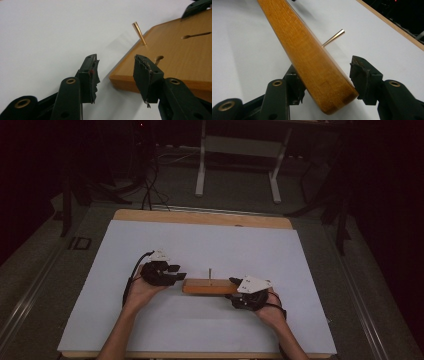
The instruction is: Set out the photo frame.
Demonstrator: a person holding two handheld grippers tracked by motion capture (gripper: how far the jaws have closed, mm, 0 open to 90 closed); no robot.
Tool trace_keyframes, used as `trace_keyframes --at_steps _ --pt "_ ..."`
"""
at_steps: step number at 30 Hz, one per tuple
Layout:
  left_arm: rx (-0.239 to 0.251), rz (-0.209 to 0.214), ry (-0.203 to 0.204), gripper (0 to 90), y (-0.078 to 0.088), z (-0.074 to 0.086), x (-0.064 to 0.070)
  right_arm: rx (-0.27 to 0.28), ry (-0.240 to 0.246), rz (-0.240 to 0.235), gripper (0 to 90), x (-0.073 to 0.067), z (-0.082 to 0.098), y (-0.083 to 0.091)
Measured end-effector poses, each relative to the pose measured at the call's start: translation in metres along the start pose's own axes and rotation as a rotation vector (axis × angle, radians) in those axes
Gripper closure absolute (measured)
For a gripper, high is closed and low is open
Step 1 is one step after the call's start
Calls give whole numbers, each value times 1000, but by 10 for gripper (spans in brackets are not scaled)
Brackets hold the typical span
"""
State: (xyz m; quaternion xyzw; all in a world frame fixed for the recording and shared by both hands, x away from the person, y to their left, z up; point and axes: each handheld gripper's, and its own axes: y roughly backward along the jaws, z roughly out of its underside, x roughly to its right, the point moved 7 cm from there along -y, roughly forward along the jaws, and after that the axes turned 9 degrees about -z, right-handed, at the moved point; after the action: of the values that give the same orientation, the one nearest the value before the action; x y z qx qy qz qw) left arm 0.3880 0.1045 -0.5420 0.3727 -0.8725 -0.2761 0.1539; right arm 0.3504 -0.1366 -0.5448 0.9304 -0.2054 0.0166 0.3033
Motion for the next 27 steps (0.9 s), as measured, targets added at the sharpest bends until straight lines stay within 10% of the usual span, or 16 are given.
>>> trace_keyframes --at_steps 11,27 --pt "35 -10 5 492 24 21 -6 8 -17 8 469 4 1 2" --pt "41 34 -98 441 25 27 16 16 -36 -1 468 6 0 3"
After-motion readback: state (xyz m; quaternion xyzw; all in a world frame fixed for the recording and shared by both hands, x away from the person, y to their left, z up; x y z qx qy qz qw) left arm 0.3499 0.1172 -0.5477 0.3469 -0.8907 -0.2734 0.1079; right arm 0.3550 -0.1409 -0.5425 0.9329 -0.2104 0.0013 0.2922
